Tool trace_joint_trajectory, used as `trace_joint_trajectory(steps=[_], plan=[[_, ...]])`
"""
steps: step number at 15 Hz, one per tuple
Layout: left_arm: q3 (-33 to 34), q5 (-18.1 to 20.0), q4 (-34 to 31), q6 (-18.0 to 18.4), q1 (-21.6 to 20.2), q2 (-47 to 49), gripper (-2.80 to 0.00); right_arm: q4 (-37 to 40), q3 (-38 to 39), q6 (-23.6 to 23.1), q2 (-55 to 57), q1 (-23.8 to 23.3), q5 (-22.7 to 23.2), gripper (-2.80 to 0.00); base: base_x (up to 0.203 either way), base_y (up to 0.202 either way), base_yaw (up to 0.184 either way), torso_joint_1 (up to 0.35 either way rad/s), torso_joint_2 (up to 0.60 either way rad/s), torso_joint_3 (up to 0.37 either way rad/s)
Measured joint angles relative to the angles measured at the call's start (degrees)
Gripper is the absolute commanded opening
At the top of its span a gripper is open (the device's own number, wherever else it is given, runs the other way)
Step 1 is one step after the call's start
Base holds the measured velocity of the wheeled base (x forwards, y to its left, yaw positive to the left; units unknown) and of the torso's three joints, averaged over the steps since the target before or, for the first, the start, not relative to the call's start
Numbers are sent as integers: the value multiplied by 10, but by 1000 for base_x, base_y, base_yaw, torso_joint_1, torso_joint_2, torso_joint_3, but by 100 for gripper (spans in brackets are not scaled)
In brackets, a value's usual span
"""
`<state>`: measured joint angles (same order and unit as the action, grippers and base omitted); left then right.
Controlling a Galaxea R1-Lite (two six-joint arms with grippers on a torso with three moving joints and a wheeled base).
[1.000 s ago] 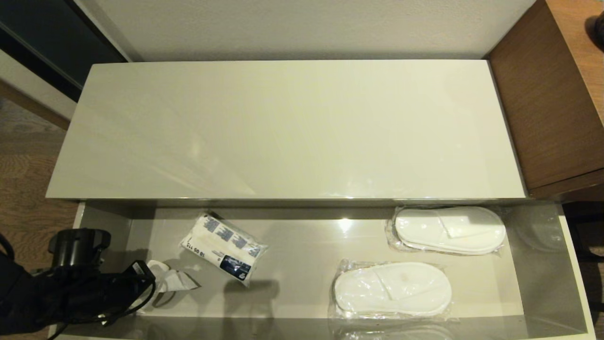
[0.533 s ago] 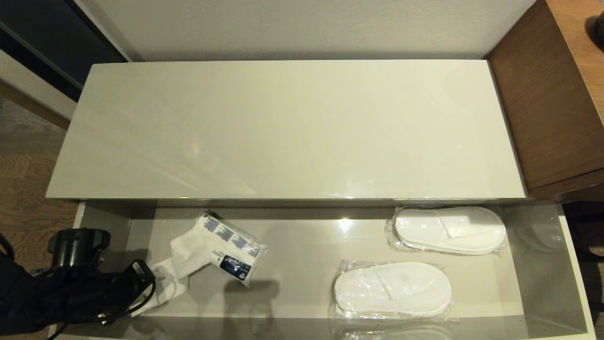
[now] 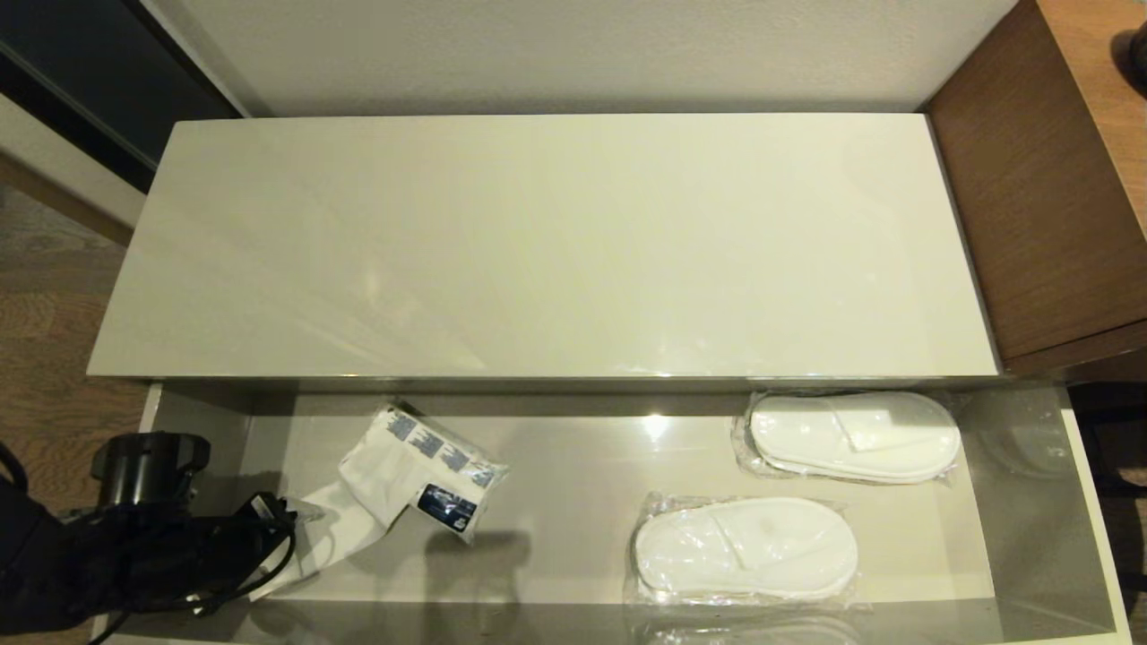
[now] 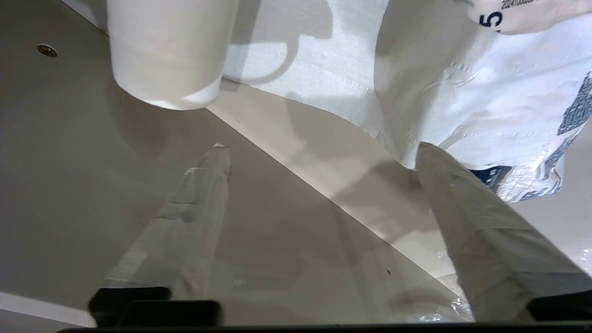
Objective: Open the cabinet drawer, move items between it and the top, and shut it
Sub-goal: Take out the roll paper from the drawer
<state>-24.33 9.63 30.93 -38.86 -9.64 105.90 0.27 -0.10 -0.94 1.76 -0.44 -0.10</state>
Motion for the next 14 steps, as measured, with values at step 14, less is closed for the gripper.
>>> trace_joint_trajectory(steps=[14], plan=[[-26,-67,-16,102,-22,-2,0,0,0,0,0,0,0,-280,0,0,0,0,0,0]])
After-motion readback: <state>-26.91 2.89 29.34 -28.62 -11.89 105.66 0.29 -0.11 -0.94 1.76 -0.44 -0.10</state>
